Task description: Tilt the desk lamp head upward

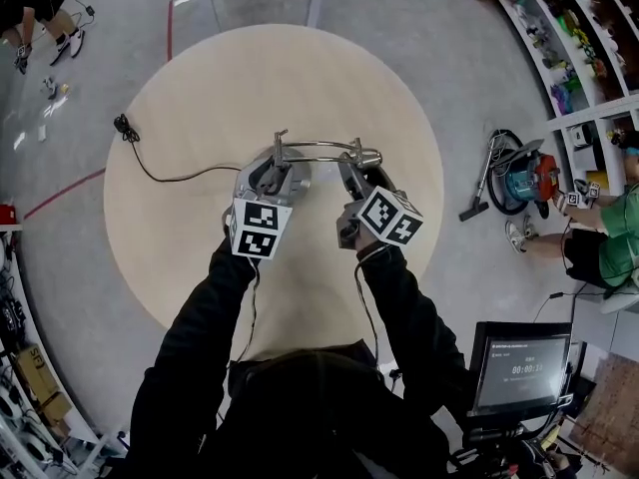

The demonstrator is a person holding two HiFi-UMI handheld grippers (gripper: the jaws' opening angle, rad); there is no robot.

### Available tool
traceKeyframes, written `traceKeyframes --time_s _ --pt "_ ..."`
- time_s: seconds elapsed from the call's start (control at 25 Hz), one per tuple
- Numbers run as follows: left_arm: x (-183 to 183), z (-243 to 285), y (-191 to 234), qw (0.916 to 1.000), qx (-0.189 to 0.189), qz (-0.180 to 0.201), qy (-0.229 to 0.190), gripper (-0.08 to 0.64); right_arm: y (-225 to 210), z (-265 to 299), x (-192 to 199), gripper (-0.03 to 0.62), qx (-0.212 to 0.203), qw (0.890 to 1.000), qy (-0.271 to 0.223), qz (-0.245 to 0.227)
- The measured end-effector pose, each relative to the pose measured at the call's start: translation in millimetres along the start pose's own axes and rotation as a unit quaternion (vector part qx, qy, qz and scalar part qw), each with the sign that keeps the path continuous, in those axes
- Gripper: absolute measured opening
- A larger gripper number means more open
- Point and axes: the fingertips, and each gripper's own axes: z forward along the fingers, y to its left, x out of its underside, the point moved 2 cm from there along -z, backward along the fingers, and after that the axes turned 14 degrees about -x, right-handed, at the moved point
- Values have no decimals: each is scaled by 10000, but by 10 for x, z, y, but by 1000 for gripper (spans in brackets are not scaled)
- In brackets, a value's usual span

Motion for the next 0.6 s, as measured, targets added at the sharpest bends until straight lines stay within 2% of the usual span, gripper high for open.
traceKeyframes --time_s 0.2,0.24,0.32,0.36,0.44,0.52,0.6 --pt "-40 -122 31 10000 4 -50 54 150 154 -106 -120 325 93 9994 69 -315" --pt "-70 -132 32 10000 -25 -43 -26 152 140 -108 -130 325 119 9992 90 -357" --pt "-198 -198 37 9992 -175 27 -366 222 102 -110 -140 325 154 9989 133 -414" --pt "-276 -241 32 9982 -249 89 -529 224 88 -115 -151 325 162 9988 143 -445" --pt "-403 -304 3 9969 -313 175 -705 206 85 -142 -203 325 188 9983 134 -543" --pt "-450 -314 -13 9966 -315 137 -750 122 94 -176 -274 325 235 9972 126 -702" --pt "-435 -285 -9 9966 -262 24 -777 118 103 -187 -335 325 283 9954 157 -898"
